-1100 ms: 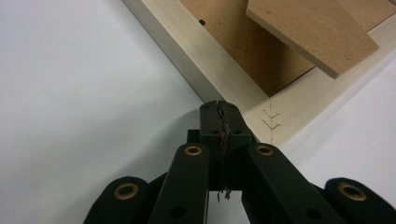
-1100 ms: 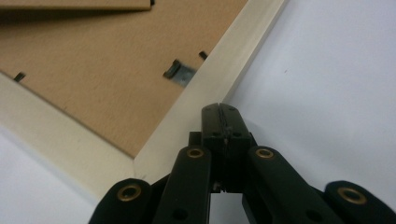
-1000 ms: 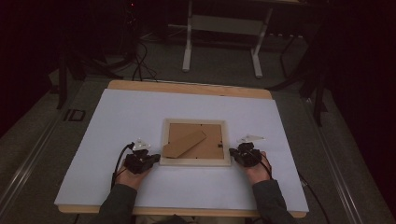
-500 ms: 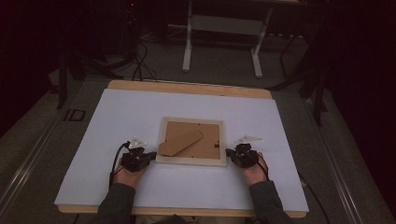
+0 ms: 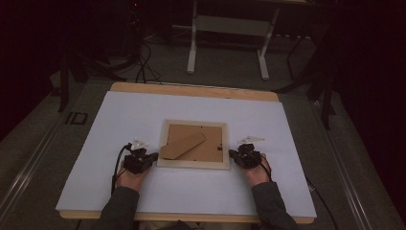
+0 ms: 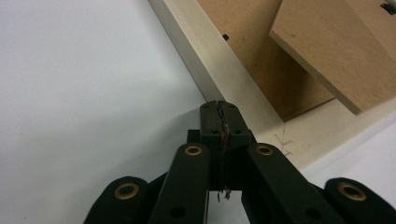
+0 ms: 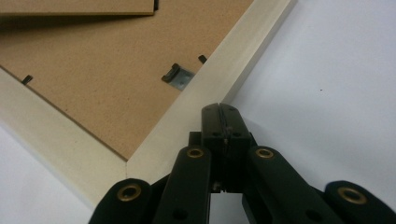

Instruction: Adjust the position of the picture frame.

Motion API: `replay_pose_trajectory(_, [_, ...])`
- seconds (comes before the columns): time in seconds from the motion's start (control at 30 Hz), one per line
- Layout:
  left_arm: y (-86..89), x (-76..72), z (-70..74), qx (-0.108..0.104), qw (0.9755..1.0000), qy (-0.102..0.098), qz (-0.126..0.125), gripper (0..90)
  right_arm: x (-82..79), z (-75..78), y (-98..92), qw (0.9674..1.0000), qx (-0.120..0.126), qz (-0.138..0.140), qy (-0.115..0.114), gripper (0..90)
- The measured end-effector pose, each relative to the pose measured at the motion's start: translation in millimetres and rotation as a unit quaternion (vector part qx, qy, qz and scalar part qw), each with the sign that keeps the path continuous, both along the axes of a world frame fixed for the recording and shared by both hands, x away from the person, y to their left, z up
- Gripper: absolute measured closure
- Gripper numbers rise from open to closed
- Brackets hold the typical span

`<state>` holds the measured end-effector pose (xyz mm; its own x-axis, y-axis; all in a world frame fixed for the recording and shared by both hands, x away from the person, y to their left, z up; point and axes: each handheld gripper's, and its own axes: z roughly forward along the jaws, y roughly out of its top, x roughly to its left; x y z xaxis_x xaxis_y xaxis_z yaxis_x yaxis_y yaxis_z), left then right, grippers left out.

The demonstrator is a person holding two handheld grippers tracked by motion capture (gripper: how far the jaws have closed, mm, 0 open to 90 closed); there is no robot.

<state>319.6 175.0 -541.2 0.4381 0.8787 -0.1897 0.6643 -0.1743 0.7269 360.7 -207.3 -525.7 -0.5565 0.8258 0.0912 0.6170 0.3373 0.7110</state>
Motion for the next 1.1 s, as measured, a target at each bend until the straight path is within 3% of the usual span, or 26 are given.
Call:
replay_pose_trajectory(0.2, [1.3,2.2,-1.0,-0.003,1.0,-0.004,-0.005,90.0,1.5,-1.9,-1.2,1.0,0.007,-0.003,0.0,90.0])
replay_pose_trajectory(0.33, [1.7,3.4,-0.5,0.005,0.9999,-0.008,-0.009,90.0,-0.6,-3.4,-1.9,1.0,0.004,0.0,-0.009,88.4])
replay_pose_trajectory(0.53, [7.5,2.4,2.9,-0.009,0.9999,-0.009,-0.008,85.4,-7.0,-0.9,-8.3,0.9996,0.004,-0.008,-0.026,84.3])
replay_pose_trajectory(0.9, [21.4,-5.1,19.0,-0.052,0.9978,-0.04,0.0,77.1,-15.9,12.5,-22.0,0.9987,0.013,-0.015,-0.046,71.3])
replay_pose_trajectory(1.1, [19.1,-8.3,32.0,-0.057,0.9966,-0.059,-0.012,71.6,-15.5,13.5,-27.5,0.9985,0.018,-0.025,-0.045,67.9])
